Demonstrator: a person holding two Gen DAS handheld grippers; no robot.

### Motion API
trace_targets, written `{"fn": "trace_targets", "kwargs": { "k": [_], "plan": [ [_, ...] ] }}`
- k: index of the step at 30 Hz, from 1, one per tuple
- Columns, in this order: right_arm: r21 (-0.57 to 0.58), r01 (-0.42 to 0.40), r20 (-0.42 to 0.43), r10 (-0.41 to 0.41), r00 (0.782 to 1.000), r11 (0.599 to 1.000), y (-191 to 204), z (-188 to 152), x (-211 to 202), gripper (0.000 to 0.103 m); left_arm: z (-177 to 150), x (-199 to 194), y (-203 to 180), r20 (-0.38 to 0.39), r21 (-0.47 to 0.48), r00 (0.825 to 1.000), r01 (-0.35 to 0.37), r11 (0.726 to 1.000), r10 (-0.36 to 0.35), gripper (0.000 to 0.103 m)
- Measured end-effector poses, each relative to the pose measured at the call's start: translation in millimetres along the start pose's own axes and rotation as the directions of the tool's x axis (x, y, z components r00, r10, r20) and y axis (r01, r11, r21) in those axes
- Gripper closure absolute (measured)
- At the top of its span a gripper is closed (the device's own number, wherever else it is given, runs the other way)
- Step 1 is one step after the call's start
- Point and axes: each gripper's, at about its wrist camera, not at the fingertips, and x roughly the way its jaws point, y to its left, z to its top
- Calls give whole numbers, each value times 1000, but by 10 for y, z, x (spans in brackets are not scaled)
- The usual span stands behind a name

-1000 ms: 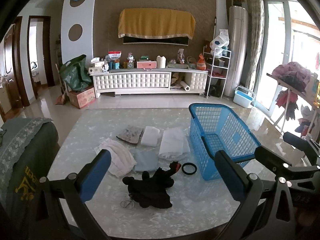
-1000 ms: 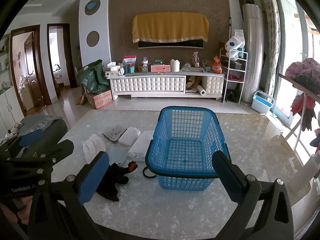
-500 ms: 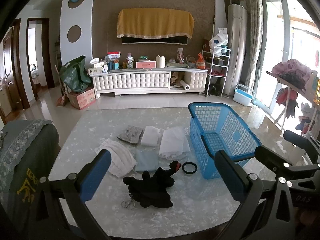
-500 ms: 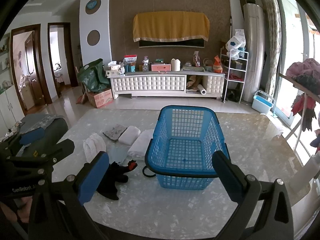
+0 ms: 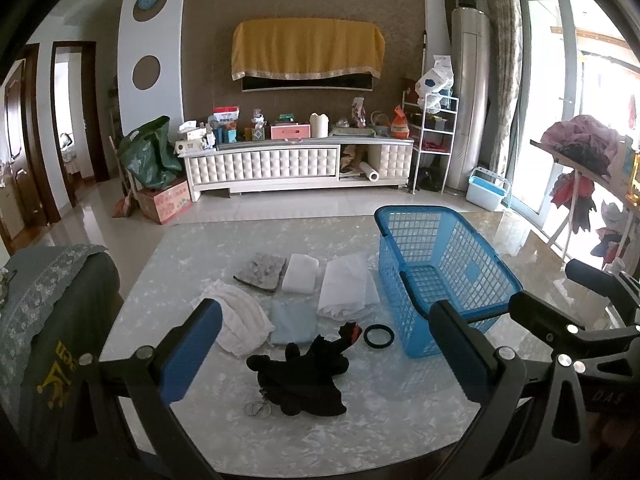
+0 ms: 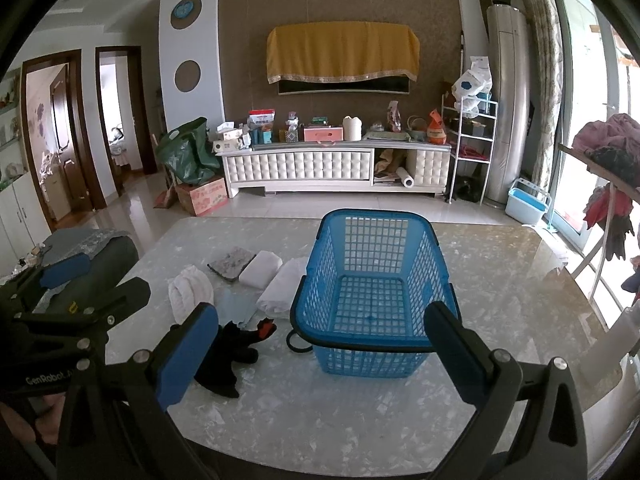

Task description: Organize soft objects

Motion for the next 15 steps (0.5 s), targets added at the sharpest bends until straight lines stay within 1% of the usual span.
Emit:
{"fn": "trace_targets", "kwargs": {
  "k": [15],
  "plan": [
    [-6,-7,12,7,1000,1000,23,42,-14,0,54,3,-33,8,-2,1000,4,1000,-4,0]
  ]
}}
